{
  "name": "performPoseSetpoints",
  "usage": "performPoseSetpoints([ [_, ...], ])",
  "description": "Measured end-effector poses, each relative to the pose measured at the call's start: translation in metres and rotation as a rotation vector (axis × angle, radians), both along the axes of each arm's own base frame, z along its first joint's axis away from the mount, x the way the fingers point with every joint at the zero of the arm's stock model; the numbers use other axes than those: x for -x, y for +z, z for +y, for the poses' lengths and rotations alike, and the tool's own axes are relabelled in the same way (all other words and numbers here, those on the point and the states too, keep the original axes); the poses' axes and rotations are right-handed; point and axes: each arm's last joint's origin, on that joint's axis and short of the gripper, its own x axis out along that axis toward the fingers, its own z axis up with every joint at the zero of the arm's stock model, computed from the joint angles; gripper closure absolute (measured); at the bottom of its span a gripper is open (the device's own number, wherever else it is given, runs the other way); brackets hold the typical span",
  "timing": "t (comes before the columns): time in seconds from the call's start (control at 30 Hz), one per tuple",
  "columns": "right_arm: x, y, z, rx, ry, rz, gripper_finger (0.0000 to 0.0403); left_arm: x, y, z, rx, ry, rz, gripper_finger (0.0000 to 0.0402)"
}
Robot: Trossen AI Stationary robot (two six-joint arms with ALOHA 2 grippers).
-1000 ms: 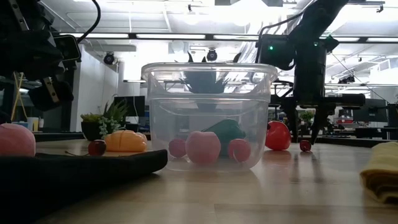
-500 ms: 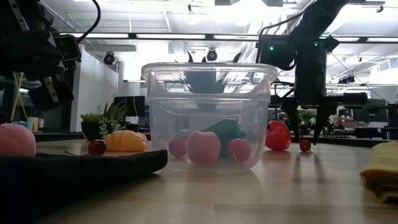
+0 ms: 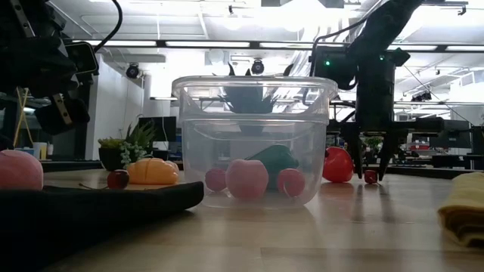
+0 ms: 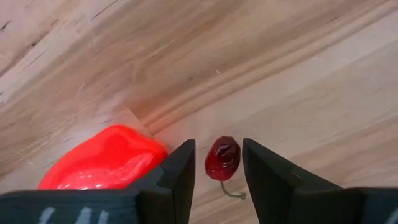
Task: Pick and placing Produce into tupperware
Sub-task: Put the top cherry into the transparent container
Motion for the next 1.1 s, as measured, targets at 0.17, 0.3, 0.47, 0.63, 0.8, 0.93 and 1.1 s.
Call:
performPoseSetpoints([
  [0.17,0.0001,0.0000,0.0001,-0.003,-0.002,0.001,0.0281,0.0000,0.0000,0.0000,0.000,0.000,0.000,0.0401],
  [0.3,0.0001,0.0000,0.0002,-0.005,-0.002,0.000,0.0281,0.0000,-0.0001,0.0000,0.000,0.000,0.000,0.0401],
  [0.47,0.0001,0.0000,0.0002,-0.006,-0.002,0.000,0.0281,0.0000,-0.0001,0.0000,0.000,0.000,0.001,0.0401],
  [0.63,0.0001,0.0000,0.0002,-0.007,-0.002,0.000,0.0284,0.0000,0.0000,0.0000,0.000,0.000,0.000,0.0401],
  [0.8,0.0001,0.0000,0.0002,-0.007,0.004,0.000,0.0305,0.0000,-0.0001,0.0000,0.007,0.001,0.003,0.0401],
  [0.93,0.0001,0.0000,0.0002,-0.007,0.006,0.000,0.0323,0.0000,0.0000,0.0000,0.007,0.002,0.003,0.0401],
  [1.1,0.0002,0.0000,0.0005,-0.010,0.041,-0.002,0.0329,0.0000,-0.0001,0.0000,0.007,0.002,0.003,0.0401],
])
